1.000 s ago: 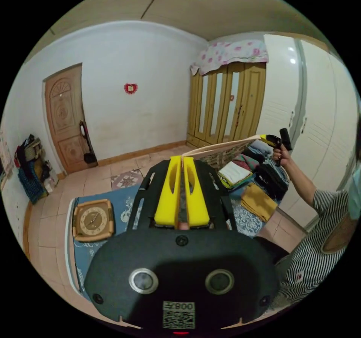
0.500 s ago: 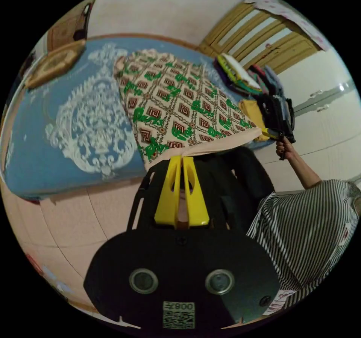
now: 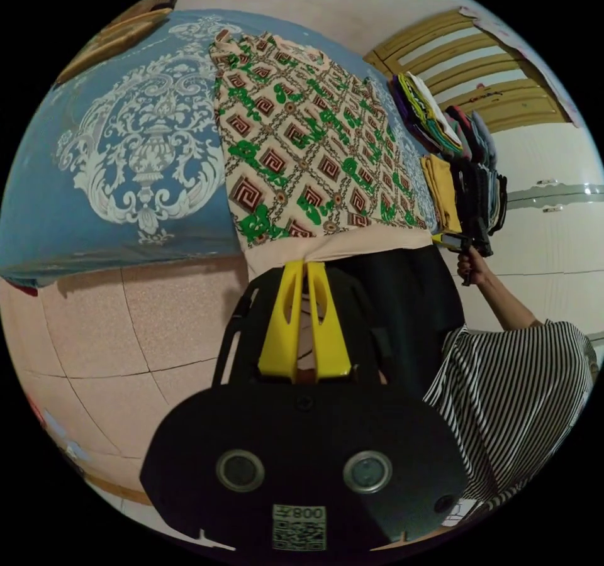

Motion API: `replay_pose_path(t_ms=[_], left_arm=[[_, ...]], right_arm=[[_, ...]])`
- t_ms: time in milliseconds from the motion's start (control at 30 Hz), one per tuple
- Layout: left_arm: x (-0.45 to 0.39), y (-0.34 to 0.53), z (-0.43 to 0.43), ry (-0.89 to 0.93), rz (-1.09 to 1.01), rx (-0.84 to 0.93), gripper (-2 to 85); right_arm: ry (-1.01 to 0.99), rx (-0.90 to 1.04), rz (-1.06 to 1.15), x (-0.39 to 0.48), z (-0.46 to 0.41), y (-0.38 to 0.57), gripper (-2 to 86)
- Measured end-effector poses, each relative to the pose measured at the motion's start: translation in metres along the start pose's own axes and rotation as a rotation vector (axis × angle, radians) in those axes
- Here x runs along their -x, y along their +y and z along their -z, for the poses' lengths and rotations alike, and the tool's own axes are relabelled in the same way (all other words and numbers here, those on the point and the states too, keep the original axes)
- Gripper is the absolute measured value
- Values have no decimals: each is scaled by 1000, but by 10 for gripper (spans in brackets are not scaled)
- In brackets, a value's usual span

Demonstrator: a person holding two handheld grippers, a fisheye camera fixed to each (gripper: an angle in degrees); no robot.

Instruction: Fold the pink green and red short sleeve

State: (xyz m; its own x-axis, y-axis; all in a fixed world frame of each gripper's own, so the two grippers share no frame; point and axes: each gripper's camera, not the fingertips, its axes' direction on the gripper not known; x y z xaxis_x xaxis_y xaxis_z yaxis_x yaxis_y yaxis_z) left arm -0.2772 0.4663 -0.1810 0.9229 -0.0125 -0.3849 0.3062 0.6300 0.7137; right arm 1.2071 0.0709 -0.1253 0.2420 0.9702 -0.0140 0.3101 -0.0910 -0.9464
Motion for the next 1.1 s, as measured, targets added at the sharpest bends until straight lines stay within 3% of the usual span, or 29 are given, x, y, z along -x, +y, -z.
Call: replay_pose_path(t_ms=[267, 467, 700, 1100], left_arm=[[94, -15, 23, 135, 191, -103, 22], [145, -51, 59, 184, 216, -212, 39], [174, -156, 90, 120, 145, -278, 67], [230, -359, 116, -190, 128, -303, 103]], right_arm=[[-188, -105, -80, -26, -16, -23, 1], [-281, -256, -82, -25, -10, -38, 2], [-85, -306, 77, 38, -10, -127, 15], [452, -286, 289, 165, -50, -357, 66]])
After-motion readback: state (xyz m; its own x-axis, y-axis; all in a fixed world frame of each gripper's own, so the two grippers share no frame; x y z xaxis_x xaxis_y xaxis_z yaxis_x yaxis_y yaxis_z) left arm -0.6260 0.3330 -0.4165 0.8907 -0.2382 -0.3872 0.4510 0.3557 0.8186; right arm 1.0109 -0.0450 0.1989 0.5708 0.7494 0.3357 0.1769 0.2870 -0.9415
